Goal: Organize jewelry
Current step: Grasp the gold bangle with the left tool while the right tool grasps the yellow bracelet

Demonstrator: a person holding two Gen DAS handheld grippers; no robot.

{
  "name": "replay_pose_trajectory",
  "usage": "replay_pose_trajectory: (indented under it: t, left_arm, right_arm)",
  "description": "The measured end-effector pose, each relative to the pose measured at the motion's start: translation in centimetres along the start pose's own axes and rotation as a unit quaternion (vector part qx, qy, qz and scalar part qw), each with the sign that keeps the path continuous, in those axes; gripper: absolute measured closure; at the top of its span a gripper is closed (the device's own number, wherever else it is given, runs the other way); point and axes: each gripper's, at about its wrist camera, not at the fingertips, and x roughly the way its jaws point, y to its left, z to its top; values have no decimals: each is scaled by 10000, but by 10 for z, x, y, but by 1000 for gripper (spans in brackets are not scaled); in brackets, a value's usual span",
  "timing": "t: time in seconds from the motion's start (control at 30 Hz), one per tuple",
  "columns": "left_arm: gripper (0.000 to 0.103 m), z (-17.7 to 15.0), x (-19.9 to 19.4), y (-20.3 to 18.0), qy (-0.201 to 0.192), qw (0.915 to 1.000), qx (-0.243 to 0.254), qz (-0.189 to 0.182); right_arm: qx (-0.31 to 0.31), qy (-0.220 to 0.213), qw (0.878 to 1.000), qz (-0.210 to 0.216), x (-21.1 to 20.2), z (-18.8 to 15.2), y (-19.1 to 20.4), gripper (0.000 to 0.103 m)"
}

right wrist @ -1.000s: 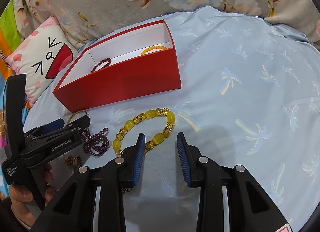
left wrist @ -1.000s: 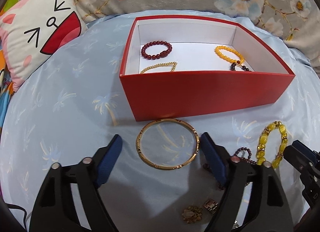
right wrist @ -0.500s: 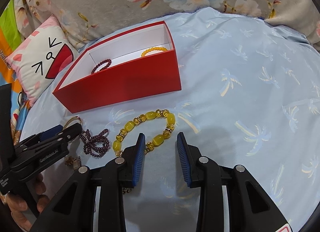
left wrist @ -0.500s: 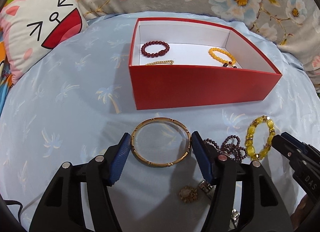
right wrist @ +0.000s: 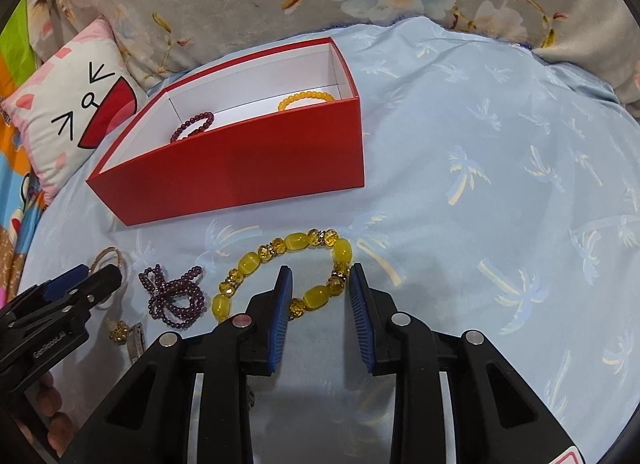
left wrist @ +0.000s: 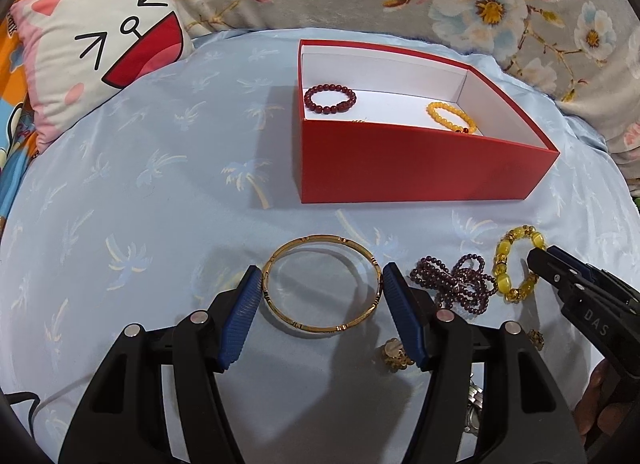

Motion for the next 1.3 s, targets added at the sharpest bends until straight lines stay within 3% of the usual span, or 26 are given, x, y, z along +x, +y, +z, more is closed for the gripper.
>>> replay_pose_trajectory:
  t: [0.13, 0.17, 0.2, 0.43, 0.83, 1.3]
  left_arm:
    - [44, -1, -2, 0, -1, 10000, -4, -19]
    - [44, -1, -2, 0, -4, 10000, -1, -13]
    - [44, -2, -3, -1, -4, 10000, 3, -19]
    - [44, -5, -13, -2, -32, 10000, -6, -72]
    - [44, 0, -48, -6, -230, 9994, 10, -263]
    - [44, 40, -84, -18, -539, 9970, 235, -511]
  right_arm:
    - [-67, -22, 9999, -90, -1, -2, 1, 82]
    - [-62, 4, 9999, -138, -1, -2, 0, 94]
    - [-87, -9, 9997, -216, -1, -3, 0, 94]
    - [162, 28, 9999, 29, -10, -5, -11, 94]
    - [213, -380, 9986, 284, -64, 6, -12, 94]
    - [35, -882, 9946, 551, -107, 52, -1, 94]
